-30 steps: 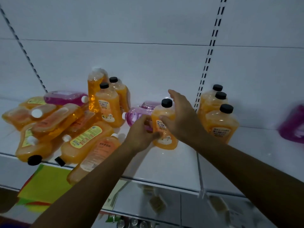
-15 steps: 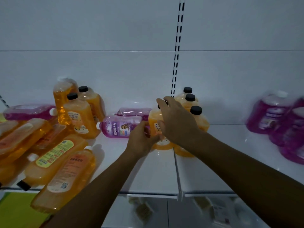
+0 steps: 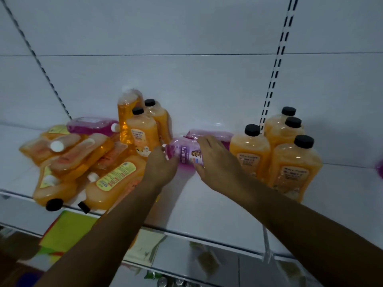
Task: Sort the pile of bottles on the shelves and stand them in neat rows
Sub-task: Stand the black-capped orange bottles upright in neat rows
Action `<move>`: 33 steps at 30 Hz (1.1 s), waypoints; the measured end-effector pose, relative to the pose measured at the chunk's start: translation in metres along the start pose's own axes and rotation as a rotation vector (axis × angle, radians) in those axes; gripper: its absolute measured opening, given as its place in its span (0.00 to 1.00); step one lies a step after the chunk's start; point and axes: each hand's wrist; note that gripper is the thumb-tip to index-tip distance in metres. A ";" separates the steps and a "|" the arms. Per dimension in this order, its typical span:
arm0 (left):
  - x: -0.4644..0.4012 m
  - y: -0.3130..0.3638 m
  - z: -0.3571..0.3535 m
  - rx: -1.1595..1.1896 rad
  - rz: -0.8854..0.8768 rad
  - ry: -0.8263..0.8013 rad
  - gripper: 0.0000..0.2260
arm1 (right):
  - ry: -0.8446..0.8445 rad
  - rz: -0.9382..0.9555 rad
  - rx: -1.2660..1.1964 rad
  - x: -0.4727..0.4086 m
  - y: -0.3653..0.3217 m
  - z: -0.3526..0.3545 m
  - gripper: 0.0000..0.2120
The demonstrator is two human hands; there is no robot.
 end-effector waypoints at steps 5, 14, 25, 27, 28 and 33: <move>-0.024 0.003 0.005 0.416 0.425 -0.243 0.14 | -0.143 -0.117 0.079 -0.023 0.011 -0.036 0.29; -0.032 0.006 0.003 0.714 0.609 -0.453 0.03 | -0.281 -0.176 0.346 -0.029 0.006 -0.041 0.30; -0.005 0.029 0.036 0.602 0.028 -0.137 0.15 | -0.026 -0.455 -0.356 -0.021 -0.023 -0.013 0.33; 0.005 0.033 0.045 0.647 -0.071 -0.181 0.17 | 0.036 -0.444 -0.580 -0.017 -0.035 -0.008 0.35; 0.010 0.034 0.048 0.658 -0.100 -0.229 0.18 | 0.071 -0.439 -0.688 -0.013 -0.039 -0.004 0.35; 0.037 0.051 0.039 0.549 -0.275 -0.455 0.19 | 0.167 -0.457 -0.874 0.030 -0.036 0.027 0.35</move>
Point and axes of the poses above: each hand's wrist, its own x-axis away from the middle knuckle, its own z-axis out of the back of the hand, y = z × x, and after that the axes turned 14 degrees about z, right-handed
